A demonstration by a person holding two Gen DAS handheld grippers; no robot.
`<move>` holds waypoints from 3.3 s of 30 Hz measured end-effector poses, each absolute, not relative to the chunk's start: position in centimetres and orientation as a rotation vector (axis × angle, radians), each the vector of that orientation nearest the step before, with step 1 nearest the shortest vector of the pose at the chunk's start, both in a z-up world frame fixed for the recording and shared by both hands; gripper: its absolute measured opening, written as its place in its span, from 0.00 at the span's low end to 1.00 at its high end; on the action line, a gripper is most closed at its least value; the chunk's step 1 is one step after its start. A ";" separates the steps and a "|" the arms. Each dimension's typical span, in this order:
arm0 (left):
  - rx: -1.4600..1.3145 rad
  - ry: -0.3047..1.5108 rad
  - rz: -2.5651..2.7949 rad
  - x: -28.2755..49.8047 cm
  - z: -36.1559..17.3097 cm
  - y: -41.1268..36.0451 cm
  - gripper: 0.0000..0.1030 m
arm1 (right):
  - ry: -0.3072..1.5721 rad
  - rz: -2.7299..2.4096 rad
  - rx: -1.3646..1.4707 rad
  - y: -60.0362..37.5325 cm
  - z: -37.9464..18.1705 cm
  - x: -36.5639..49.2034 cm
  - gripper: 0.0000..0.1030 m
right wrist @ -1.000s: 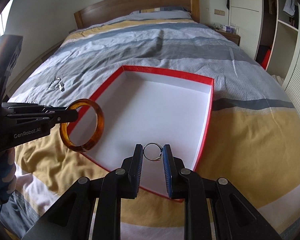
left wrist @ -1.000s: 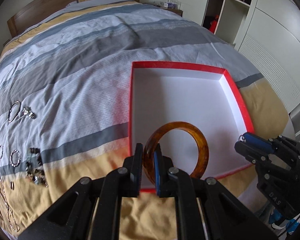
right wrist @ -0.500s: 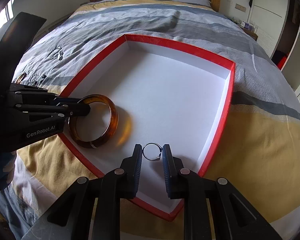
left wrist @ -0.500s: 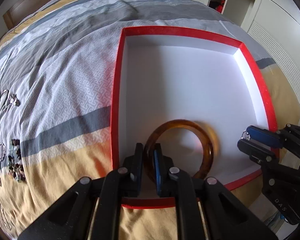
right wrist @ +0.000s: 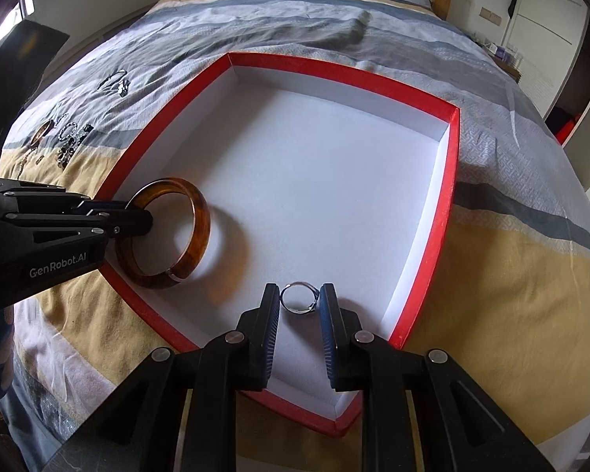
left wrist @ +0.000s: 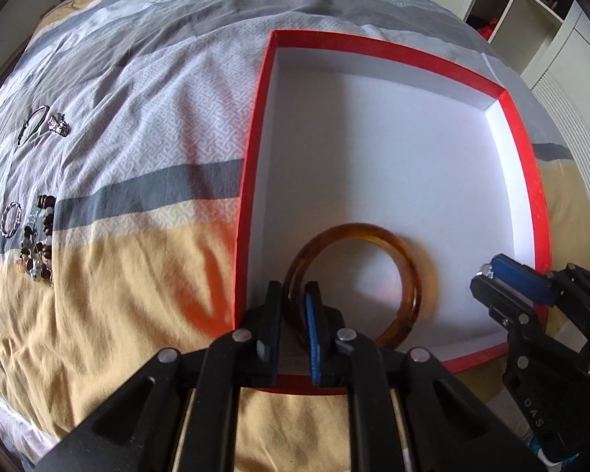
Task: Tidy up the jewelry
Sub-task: 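Open both tools to drop the bangle and ring into the box, then move both tools back toward the remaining jewelry, then grasp the pearl necklace with the left tool while the right tool grasps the beaded bracelet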
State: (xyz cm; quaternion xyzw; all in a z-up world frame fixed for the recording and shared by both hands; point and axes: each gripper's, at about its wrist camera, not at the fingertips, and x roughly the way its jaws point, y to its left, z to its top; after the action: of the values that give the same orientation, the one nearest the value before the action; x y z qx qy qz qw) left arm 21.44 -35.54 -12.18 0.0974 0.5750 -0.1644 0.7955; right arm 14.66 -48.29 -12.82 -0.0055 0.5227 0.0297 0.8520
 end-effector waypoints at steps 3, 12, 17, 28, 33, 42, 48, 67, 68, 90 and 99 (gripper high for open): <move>0.246 1.231 -0.338 21.9 -12.3 -36.4 0.12 | 1.124 0.050 -0.029 -48.0 -12.9 15.2 0.22; 0.197 1.192 -0.413 22.0 -10.3 -36.1 0.21 | 1.087 0.013 -0.016 -47.8 -10.8 13.9 0.49; 0.163 1.094 -0.461 20.2 -6.1 -34.8 0.30 | 1.023 -0.043 0.006 -48.8 -7.5 11.2 0.49; 0.209 0.920 -0.482 13.1 1.8 -28.8 0.33 | 0.840 -0.085 0.048 -45.8 1.6 4.5 0.49; 0.207 0.857 -0.424 10.7 4.4 -22.5 0.34 | 0.765 -0.058 0.054 -42.2 5.0 1.8 0.49; 0.088 0.784 -0.289 8.4 8.0 -8.1 0.40 | 0.673 -0.015 0.040 -36.0 9.1 -2.0 0.55; 0.027 0.742 -0.184 7.4 9.8 -0.3 0.44 | 0.629 0.014 0.034 -33.1 11.1 -2.9 0.62; -0.109 0.823 -0.032 14.0 1.8 7.5 0.48 | 0.696 0.137 0.052 -26.9 6.6 6.3 0.78; -0.115 0.843 -0.033 14.8 0.8 7.4 0.48 | 0.709 0.145 0.051 -26.7 5.8 7.0 0.78; -0.119 1.049 -0.028 24.7 -11.9 4.4 0.48 | 0.963 0.315 0.114 -20.7 -8.6 23.4 0.78; -0.086 1.033 -0.027 25.0 -13.2 4.0 0.48 | 1.010 0.301 0.178 -20.2 -11.8 27.5 0.74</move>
State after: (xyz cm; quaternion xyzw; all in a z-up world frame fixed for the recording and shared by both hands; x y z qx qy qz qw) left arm 24.96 4.03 -13.18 -0.0411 0.4939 -0.0128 0.8685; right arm 27.50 -20.19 -11.75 0.0848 0.4811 0.1437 0.8606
